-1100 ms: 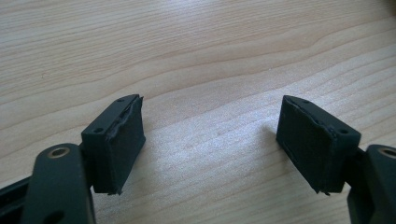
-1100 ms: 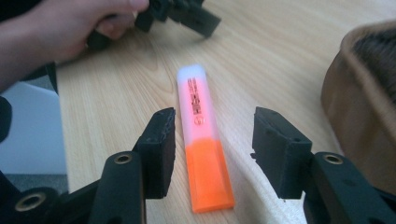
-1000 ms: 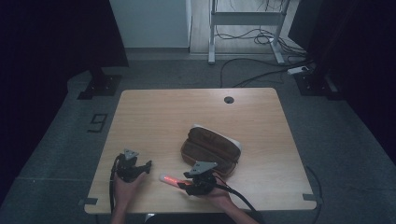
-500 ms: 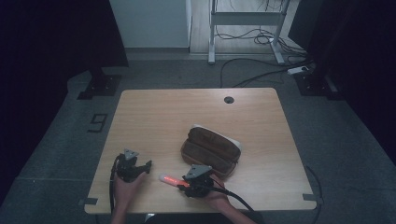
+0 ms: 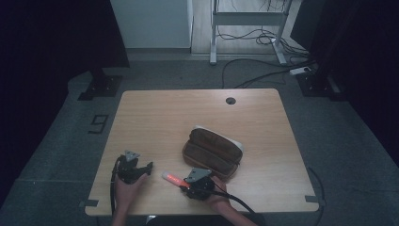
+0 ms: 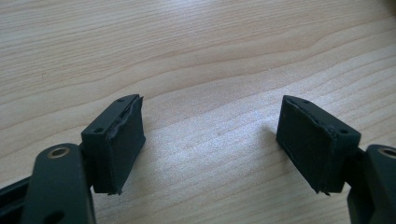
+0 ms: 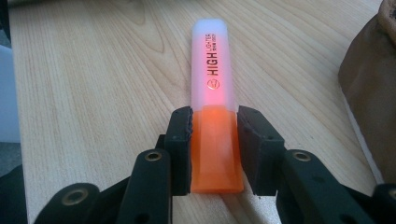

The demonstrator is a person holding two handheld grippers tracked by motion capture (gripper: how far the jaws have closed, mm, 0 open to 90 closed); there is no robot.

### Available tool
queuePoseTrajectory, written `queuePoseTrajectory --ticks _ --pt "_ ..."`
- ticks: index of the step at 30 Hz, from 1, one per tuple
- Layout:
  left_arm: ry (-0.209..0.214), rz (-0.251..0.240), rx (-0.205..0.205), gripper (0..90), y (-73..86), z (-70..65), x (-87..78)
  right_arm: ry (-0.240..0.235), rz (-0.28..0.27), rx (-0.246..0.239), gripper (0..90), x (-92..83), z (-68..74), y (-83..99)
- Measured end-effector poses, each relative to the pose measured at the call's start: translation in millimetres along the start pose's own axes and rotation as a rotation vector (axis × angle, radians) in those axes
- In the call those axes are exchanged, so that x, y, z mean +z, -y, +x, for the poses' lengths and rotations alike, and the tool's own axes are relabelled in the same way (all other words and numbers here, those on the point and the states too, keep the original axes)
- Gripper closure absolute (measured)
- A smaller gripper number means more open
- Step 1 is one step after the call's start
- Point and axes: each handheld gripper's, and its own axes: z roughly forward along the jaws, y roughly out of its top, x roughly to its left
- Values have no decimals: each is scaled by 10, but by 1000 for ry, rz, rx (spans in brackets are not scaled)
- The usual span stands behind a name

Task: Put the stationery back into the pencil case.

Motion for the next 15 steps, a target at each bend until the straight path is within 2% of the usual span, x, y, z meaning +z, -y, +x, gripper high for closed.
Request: queuePoseTrajectory --ticks 4,7,15 --pt "0 0 0 231 0 0 0 3 7 14 656 -10 -18 -5" --pt "0 0 0 231 0 0 0 -12 3 33 657 -17 -47 -8" --pt "0 -2 -2 231 0 -1 2 -35 -47 62 658 -164 -129 -64"
